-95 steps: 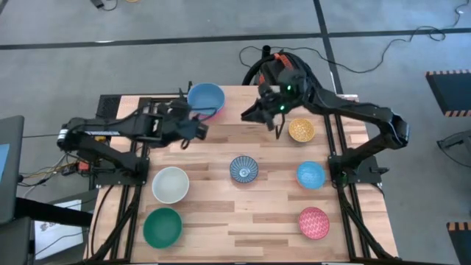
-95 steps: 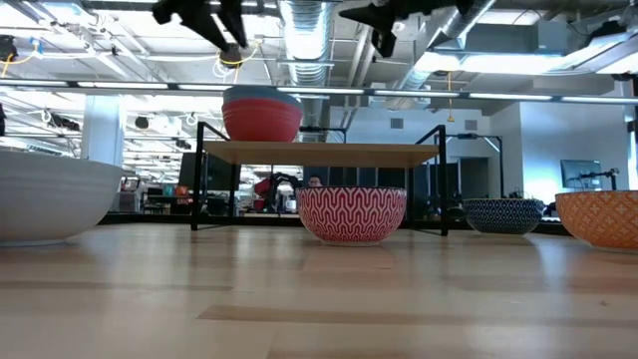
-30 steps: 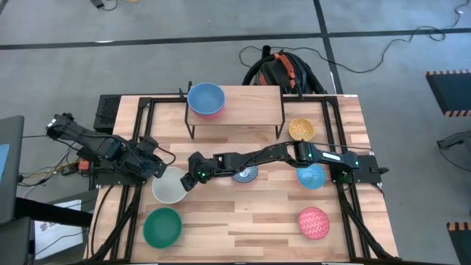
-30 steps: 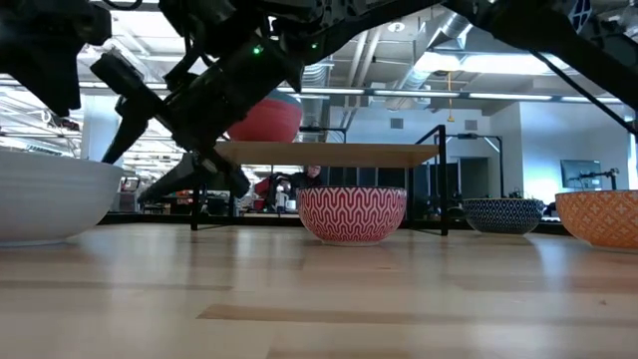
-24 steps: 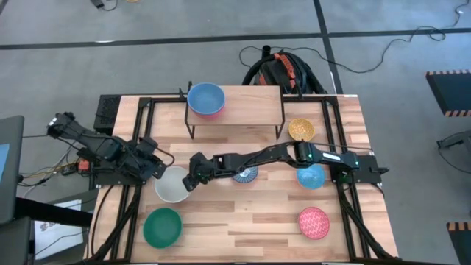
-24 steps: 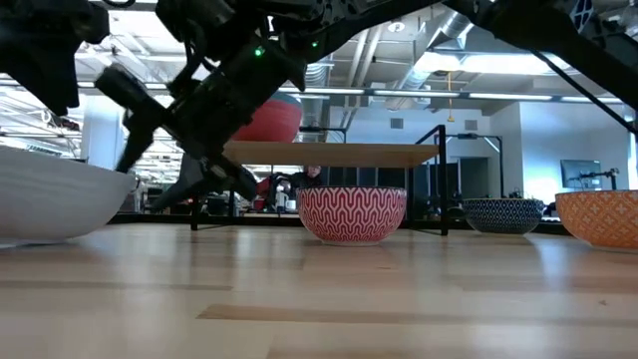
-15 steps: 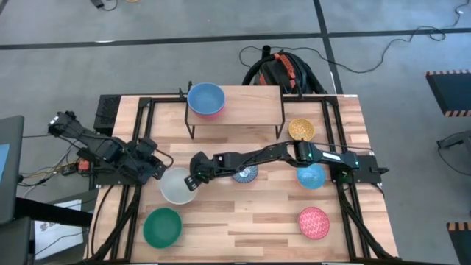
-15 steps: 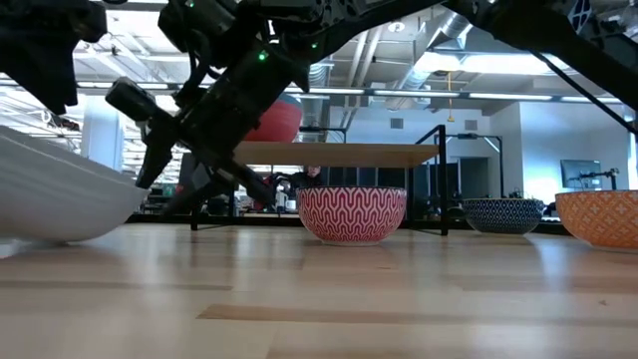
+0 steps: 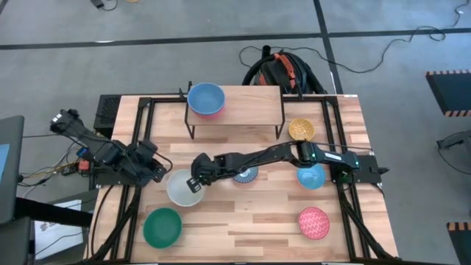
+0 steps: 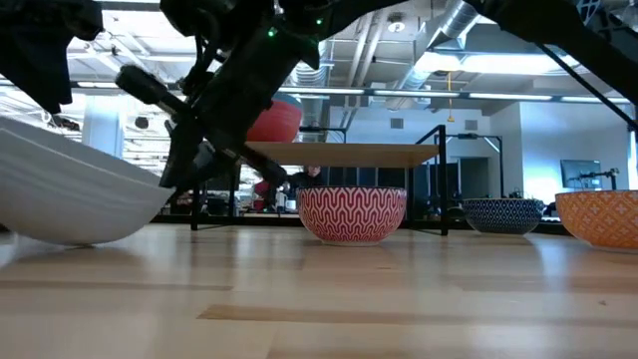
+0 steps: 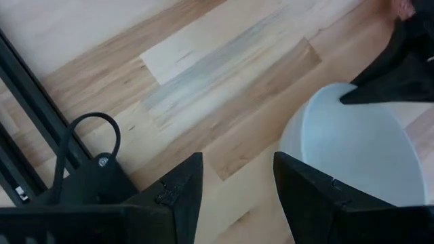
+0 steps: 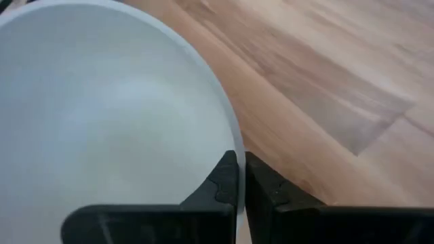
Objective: Place and stack bowls onto a shelf
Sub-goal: Stack the white bowl on top of the blue bowl on the shelf
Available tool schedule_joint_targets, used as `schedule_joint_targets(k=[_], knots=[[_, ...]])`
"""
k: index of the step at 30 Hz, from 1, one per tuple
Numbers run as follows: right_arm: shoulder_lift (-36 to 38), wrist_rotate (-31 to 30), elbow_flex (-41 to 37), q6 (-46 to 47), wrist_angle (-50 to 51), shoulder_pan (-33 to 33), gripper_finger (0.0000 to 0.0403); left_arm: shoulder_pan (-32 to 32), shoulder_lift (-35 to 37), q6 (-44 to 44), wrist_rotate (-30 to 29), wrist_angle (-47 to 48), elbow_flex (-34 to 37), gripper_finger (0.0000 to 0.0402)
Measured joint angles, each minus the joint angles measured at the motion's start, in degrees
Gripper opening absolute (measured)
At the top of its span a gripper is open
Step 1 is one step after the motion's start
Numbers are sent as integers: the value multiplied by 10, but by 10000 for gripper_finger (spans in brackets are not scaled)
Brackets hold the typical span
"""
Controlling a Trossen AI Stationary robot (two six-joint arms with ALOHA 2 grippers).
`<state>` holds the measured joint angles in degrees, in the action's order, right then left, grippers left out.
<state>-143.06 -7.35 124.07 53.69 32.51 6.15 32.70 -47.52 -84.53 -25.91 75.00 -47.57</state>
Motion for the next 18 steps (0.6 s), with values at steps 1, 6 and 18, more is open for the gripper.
schedule_joint_targets(k=[1, 6, 18], knots=[[4, -10, 0, 1, 16, 2, 30, 3, -5, 0, 1, 0, 0, 164], [32, -32, 0, -2, 83, 9, 30, 9, -38, 1, -3, -22, 0, 164], [57, -83, -1, 19, 101, 25, 32, 9, -117, 74, -15, -130, 0, 164]])
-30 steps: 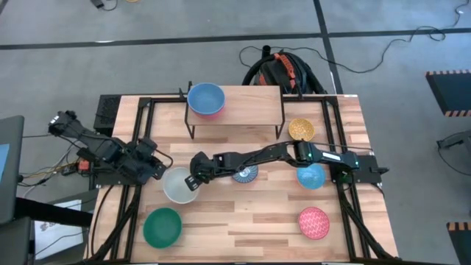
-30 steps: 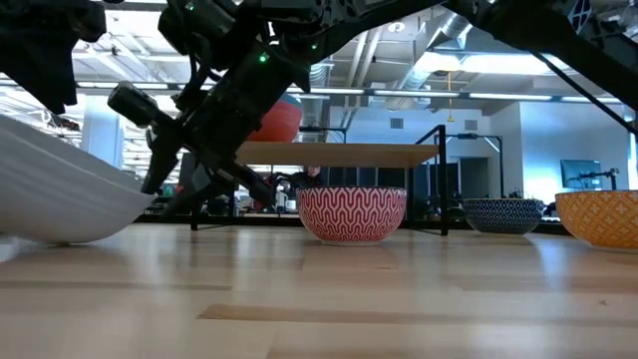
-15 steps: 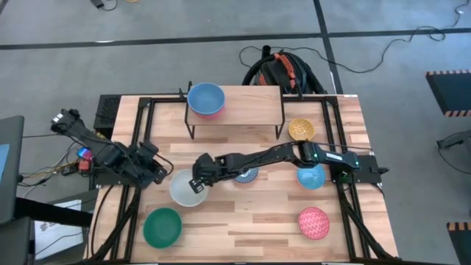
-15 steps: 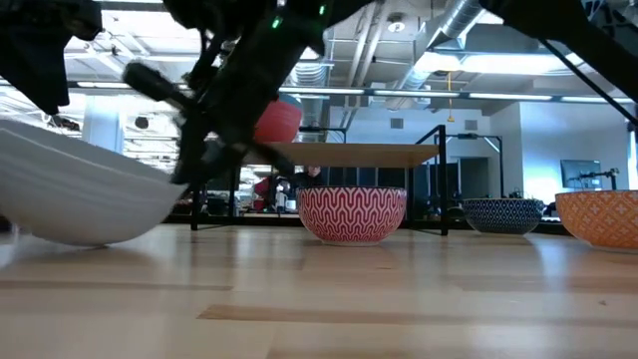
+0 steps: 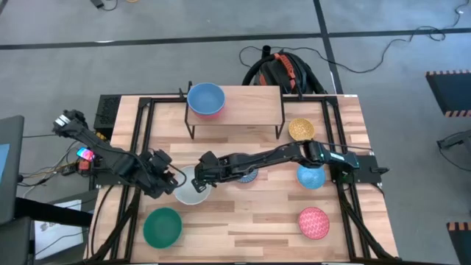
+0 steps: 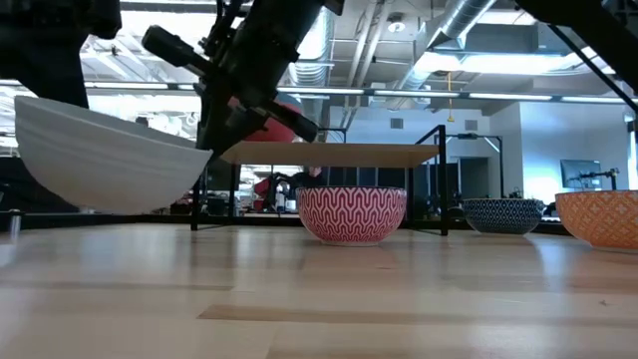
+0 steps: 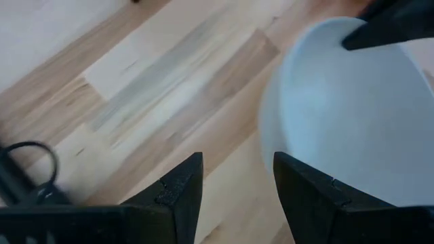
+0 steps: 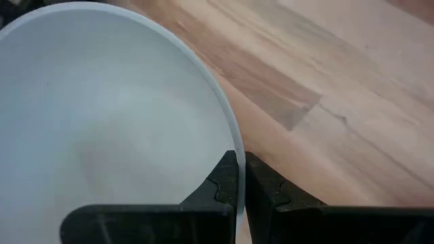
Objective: Place and stack bowls onto a shelf
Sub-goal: Stack the white bowl on top of the blue bowl on the shelf
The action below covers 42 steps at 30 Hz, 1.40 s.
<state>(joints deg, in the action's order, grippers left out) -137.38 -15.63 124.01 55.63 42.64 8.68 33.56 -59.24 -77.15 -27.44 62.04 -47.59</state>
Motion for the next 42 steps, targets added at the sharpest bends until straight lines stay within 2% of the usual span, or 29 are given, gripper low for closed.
schedule_joint_targets(k=[5, 9, 13, 17, 23, 31, 37, 42], knots=[[0, -15, 0, -2, 0, 6, 33, -1, -8, 15, 0, -19, 0, 163], [0, -25, 2, -2, -13, 10, 33, -8, -9, 5, 2, -6, 0, 146], [0, -41, 27, 0, 5, 18, 34, -12, -7, -1, 7, -1, 0, 126], [0, -56, 36, 9, 37, 17, 32, -10, -7, 0, 12, 2, -16, 123], [0, -57, 37, 2, 67, 1, 33, 0, 11, -27, -30, 69, -40, 152], [0, -58, 37, -16, 48, -14, 33, -10, 26, 0, -63, 39, -37, 196], [0, -59, 37, -26, 40, -17, 33, -53, 7, 48, -57, 27, -37, 195], [1, -60, 37, -35, 26, -14, 33, -90, 0, 90, -22, 34, -36, 177]])
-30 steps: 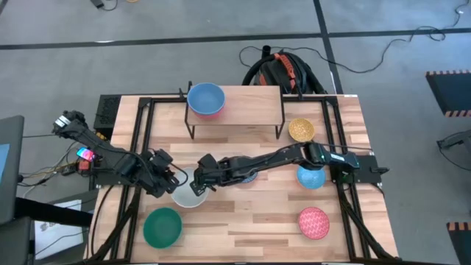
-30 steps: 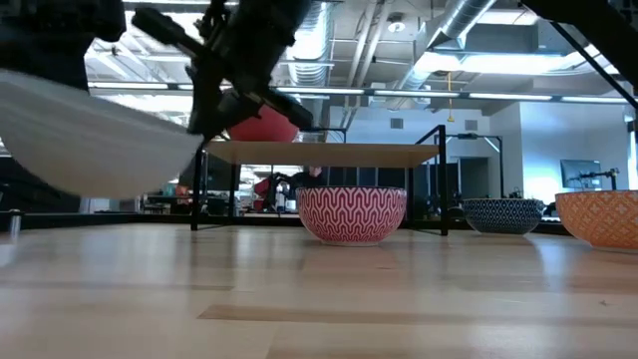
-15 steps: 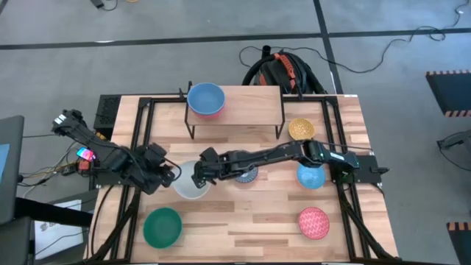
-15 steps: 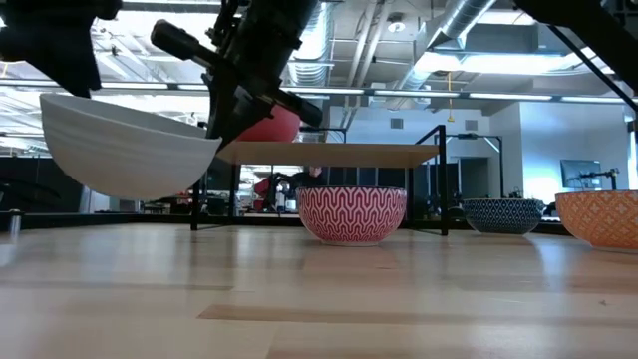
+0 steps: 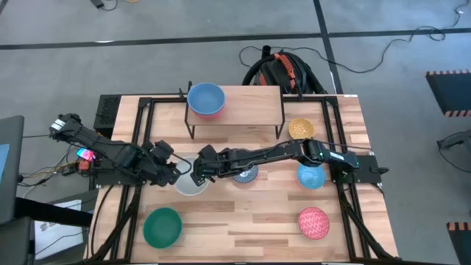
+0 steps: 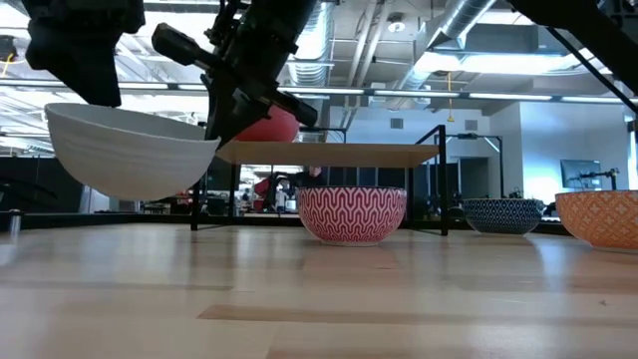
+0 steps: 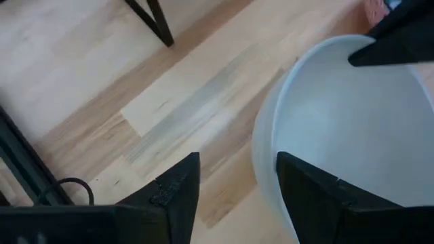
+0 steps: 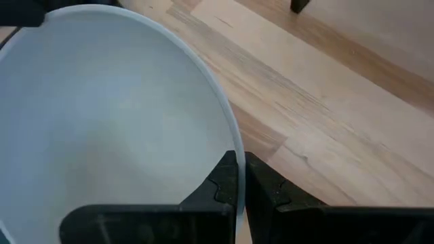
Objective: Place and stack bowls onto a shelf
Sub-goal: Stack the white bowl on top of the blue bowl on the shelf
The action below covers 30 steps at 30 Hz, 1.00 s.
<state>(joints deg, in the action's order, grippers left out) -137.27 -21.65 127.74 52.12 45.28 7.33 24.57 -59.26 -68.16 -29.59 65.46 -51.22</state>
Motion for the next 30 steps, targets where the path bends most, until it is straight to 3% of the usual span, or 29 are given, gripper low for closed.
schedule_joint_targets(k=[8, 15, 22, 30], knots=[[29, -16, 0, -26, -8, 3, 33, -24, 0, 51, 62, -31, 0, 136], [48, -27, 0, -64, -16, -4, 33, -38, 4, 69, 59, -33, 0, 119], [50, -23, 0, -59, -20, -1, 35, -56, 5, 80, 60, -29, 0, 19], [71, -5, 0, -82, -26, 5, 79, -70, 5, 106, 64, -28, -7, 1]])
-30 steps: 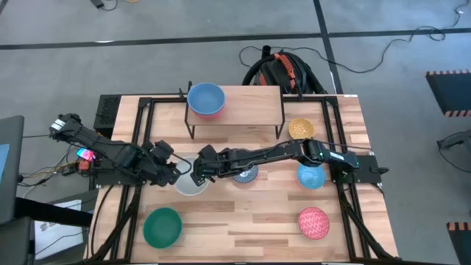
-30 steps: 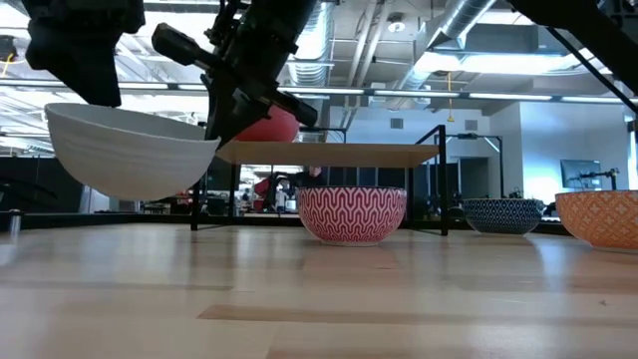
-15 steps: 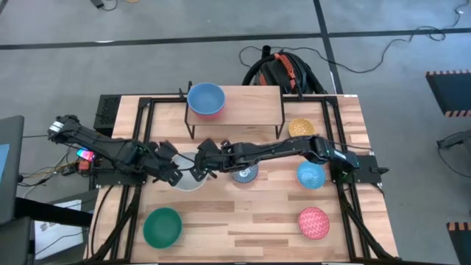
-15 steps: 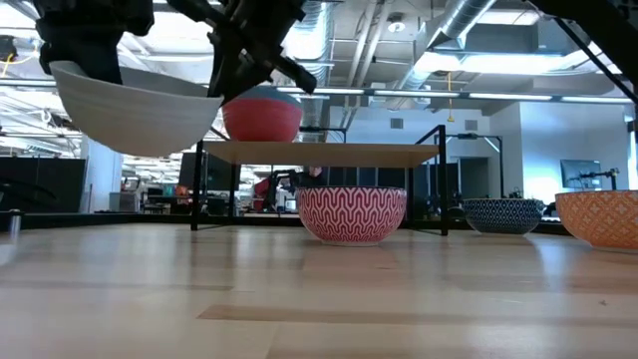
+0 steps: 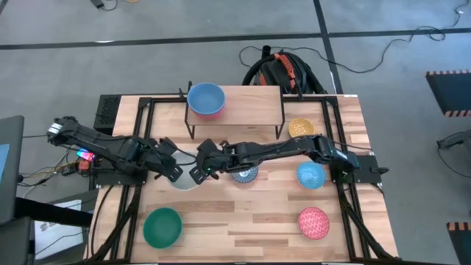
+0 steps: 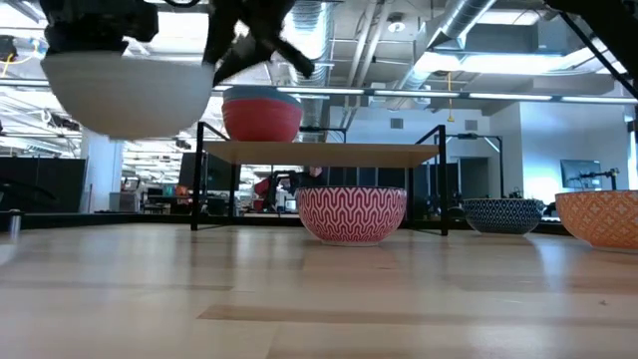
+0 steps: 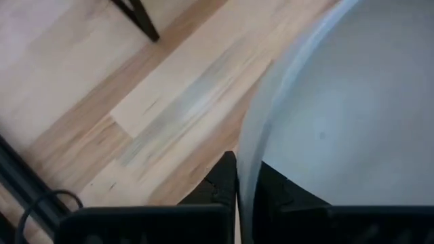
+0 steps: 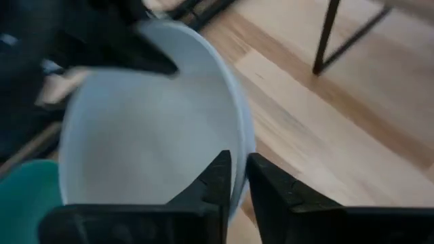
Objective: Place and stack bowls onto a shelf
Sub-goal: Stack the white bowl on top of the blue bowl on the shelf
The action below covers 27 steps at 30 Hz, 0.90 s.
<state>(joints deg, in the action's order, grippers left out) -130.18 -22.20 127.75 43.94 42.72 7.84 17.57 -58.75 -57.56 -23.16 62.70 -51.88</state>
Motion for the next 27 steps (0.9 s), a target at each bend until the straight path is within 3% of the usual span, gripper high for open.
schedule_joint_targets(k=[9, 17, 22, 27], knots=[[99, -2, 1, -70, 41, -15, 141, -31, 0, 49, -16, 36, -59, 0], [198, -1, 0, -114, 82, -26, 146, -71, -1, 88, -70, 57, -156, 0], [245, -1, 1, -124, 101, -31, 143, -141, -13, 146, -99, 50, -223, 0], [279, -2, 1, -125, 150, -30, 143, -243, -48, 220, -80, 36, -286, 0]])
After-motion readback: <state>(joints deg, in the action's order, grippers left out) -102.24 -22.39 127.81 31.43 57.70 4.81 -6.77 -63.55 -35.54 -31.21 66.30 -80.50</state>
